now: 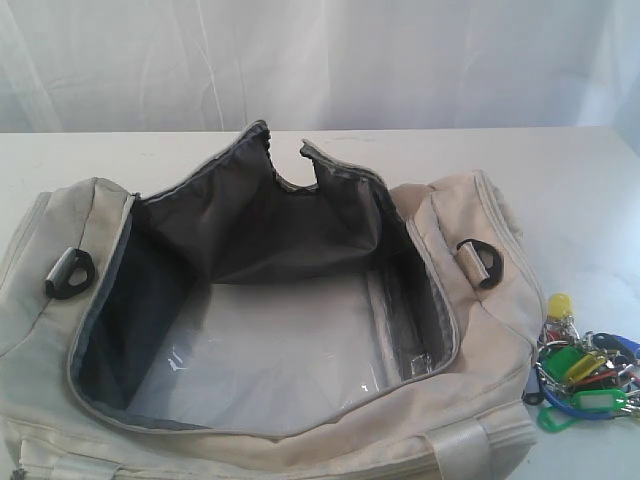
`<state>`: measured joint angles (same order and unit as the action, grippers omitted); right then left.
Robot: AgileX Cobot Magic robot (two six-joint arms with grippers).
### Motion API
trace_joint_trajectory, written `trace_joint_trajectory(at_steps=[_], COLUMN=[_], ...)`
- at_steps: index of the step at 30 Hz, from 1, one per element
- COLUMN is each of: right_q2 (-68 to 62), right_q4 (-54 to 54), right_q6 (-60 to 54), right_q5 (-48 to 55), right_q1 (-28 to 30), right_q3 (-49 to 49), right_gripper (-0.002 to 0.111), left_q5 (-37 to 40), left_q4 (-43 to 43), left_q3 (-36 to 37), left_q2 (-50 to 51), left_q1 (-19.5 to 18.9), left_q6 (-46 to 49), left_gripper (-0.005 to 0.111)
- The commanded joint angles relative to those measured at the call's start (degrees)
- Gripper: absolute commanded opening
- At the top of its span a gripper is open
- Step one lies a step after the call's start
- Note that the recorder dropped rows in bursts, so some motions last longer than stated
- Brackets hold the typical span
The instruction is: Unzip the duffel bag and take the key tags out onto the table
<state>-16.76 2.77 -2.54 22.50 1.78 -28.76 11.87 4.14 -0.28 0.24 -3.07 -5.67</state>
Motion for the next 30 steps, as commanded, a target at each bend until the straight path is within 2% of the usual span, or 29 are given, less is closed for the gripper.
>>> trace_joint_trajectory(at_steps=[1, 30], right_q2=[0.21, 0.21], right_q4=[0.05, 0.05], right_q6=[-0.28, 1.52], right_q5=[-0.27, -0.27], right_q1=[-0.07, -0.21], right_q3=[0.26, 0.38], right_gripper=[0.0, 0.0], left_q5=[0.07, 0.07], left_q4=[-0.29, -0.29], left_q3=[0.28, 0.28], left_q2=[-0.24, -0.24], left_q1=[0.4, 0.37], left_q6=[-0.54, -0.54], left_gripper=[0.0, 0.0])
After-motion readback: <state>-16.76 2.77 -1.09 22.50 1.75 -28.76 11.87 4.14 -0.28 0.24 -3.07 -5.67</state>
